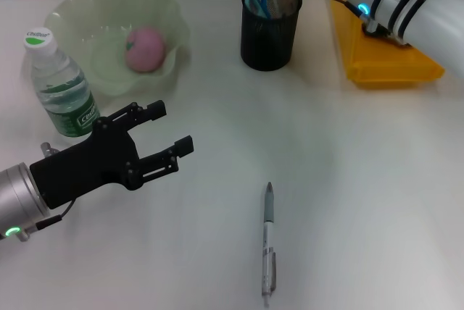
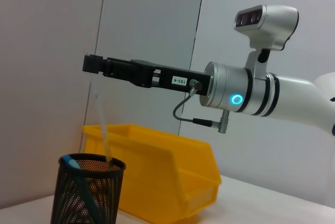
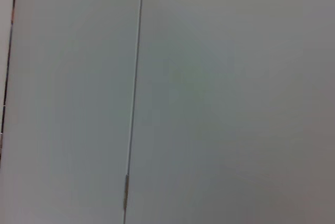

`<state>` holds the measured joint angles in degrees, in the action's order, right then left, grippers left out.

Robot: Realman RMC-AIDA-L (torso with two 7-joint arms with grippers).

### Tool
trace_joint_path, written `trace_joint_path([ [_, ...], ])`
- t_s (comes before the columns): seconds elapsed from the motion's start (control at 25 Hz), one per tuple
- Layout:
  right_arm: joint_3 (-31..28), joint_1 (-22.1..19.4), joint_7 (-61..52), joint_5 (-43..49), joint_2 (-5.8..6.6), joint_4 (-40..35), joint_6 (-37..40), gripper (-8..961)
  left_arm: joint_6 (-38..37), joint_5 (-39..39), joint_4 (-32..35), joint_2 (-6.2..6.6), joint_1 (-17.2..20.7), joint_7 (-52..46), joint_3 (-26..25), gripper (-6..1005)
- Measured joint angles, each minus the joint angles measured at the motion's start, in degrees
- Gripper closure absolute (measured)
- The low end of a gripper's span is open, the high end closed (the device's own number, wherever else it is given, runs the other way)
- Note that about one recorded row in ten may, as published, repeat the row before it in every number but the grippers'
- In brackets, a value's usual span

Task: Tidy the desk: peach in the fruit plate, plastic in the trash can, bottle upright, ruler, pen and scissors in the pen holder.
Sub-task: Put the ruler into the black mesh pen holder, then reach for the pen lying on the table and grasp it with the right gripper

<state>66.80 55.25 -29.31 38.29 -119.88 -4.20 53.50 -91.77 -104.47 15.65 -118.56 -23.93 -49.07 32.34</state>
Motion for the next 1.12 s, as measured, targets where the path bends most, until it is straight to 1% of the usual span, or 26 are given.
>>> trace_joint_path([
  [0.2, 0.26, 0.05, -0.69, 0.05, 0.00, 0.00, 0.07, 563, -0.20, 0.00, -0.01, 0.05, 0.02, 0.02, 0.10, 199],
  [0.4, 0.26, -0.23, -0.72, 0.06, 0.00, 0.04, 0.17, 358, -0.24, -0.01, -0.01, 0.13, 0.26, 0.03, 0.14, 199],
  [0.6, 0.26, -0.94, -0.89, 0.02, 0.00, 0.30, 2.04, 314, -0.35, -0.03, 0.05, 0.18, 0.29, 0.03, 0.30, 199],
  [0.68, 0.26, -1.66, -1.30, -0.10, 0.00, 0.25, 3.46, 296, -0.39, -0.03, 0.10, 0.18, 0.29, 0.03, 0.38, 199],
  [0.72, 0.24, -2.59, -2.21, -0.14, 0.00, -0.08, 5.42, 286, -0.43, -0.03, 0.18, 0.18, 0.29, 0.03, 0.41, 199],
  [0.84, 0.11, -3.66, -2.98, -0.16, 0.00, -0.70, 6.99, 259, -0.45, -0.04, 0.21, 0.18, 0.29, 0.03, 0.43, 199],
  [0.92, -0.20, -5.28, -5.56, -0.18, 0.00, -2.05, 7.26, 246, -0.54, -0.06, 0.34, 0.18, 0.27, 0.03, 0.44, 199],
  [0.96, -0.20, -5.28, -5.56, -0.18, 0.00, -2.05, 7.26, 239, -0.54, -0.06, 0.34, 0.18, 0.27, 0.03, 0.44, 199],
  [1.0, -0.30, -6.50, -8.64, -0.23, 0.01, -2.94, 7.03, 232, -0.63, -0.07, 0.38, 0.18, 0.27, 0.02, 0.44, 199],
  [1.04, -0.30, -6.50, -8.64, -0.23, 0.01, -2.94, 7.03, 225, -0.72, -0.07, 0.39, 0.19, 0.27, -0.02, 0.44, 199],
  [1.08, -0.25, -7.26, -9.91, -0.23, 0.01, -3.60, 7.06, 219, -0.79, -0.09, 0.41, 0.22, 0.26, -0.08, 0.44, 199],
  [1.12, -0.01, -9.06, -11.91, -0.21, 0.06, -5.22, 7.99, 212, -0.90, -0.20, 0.42, 0.25, 0.17, -0.16, 0.44, 199],
])
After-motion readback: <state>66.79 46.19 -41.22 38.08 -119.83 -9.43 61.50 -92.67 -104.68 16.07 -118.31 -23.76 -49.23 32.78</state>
